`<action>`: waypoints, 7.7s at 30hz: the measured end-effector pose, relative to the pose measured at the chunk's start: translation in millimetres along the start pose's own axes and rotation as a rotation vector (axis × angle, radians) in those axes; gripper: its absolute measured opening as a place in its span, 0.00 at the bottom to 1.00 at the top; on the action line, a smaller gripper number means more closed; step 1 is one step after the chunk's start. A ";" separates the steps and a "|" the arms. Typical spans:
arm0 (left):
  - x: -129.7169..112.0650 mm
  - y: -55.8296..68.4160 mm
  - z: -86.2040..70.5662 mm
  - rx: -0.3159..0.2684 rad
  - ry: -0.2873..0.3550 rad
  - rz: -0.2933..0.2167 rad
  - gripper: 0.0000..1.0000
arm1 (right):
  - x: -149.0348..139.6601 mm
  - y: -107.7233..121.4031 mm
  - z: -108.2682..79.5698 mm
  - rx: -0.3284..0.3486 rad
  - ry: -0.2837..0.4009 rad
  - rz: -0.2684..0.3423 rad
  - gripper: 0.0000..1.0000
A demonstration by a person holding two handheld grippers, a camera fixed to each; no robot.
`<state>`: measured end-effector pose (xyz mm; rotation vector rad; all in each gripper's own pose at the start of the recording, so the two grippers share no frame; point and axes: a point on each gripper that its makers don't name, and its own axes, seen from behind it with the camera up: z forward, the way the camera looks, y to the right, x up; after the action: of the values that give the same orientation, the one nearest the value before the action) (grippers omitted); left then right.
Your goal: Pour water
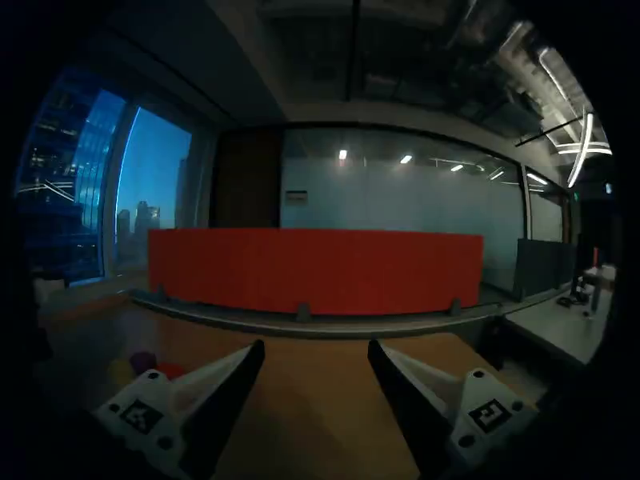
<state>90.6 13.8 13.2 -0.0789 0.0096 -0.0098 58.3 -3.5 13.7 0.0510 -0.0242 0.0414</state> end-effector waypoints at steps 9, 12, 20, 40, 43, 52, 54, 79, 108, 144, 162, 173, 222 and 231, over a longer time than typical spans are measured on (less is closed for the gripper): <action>44.0 12.1 4.5 -0.065 0.012 -0.016 0.98 | 35.7 1.7 1.4 0.001 0.006 -0.010 1.00; 55.2 11.9 5.8 -0.074 0.021 -0.015 0.98 | 42.6 1.4 1.3 0.003 0.007 -0.009 1.00; 51.4 23.8 7.9 -0.144 -0.005 -0.007 0.98 | 38.6 -11.3 0.9 0.066 -0.003 -0.013 1.00; 47.2 106.0 -19.1 -0.509 -0.017 -0.050 0.98 | 53.7 -95.5 -26.4 0.509 0.008 0.035 1.00; 49.9 115.1 -23.7 -0.556 -0.015 -0.053 0.98 | 55.0 -98.4 -28.4 0.531 0.012 0.026 1.00; 48.5 127.1 -30.1 -0.639 -0.022 -0.044 0.98 | 47.6 -109.0 -31.0 0.585 -0.029 -0.026 1.00; 44.4 127.4 -29.7 -0.647 -0.032 -0.041 0.98 | 42.8 -111.6 -31.5 0.600 -0.048 -0.037 1.00; -29.5 149.5 -21.9 -0.761 -0.181 0.037 0.98 | -21.6 -134.0 -38.6 0.744 -0.231 -0.154 0.99; -152.9 181.8 -32.2 -0.858 -0.408 0.145 0.98 | -133.1 -142.2 -43.5 0.825 -0.405 -0.244 0.98; -227.8 215.3 -32.0 -0.913 -0.527 0.222 0.98 | -228.2 -155.0 -50.8 0.879 -0.538 -0.320 0.97; -231.2 230.6 -20.2 -0.935 -0.525 0.228 0.98 | -230.6 -179.2 -33.1 0.907 -0.531 -0.323 0.96; -229.0 234.1 -18.2 -0.933 -0.526 0.215 0.94 | -230.2 -180.1 -33.0 0.911 -0.530 -0.330 0.96; -136.4 213.8 -27.9 -0.846 -0.334 0.118 0.85 | -140.1 -183.4 -37.8 0.834 -0.339 -0.254 0.93; -104.3 204.5 -30.8 -0.812 -0.262 0.110 0.85 | -98.5 -195.6 -42.2 0.827 -0.239 -0.217 0.93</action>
<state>-12.1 216.3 -32.7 -0.8904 -0.2461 0.1152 -30.9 -200.5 -40.8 0.8843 -0.2391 -0.1752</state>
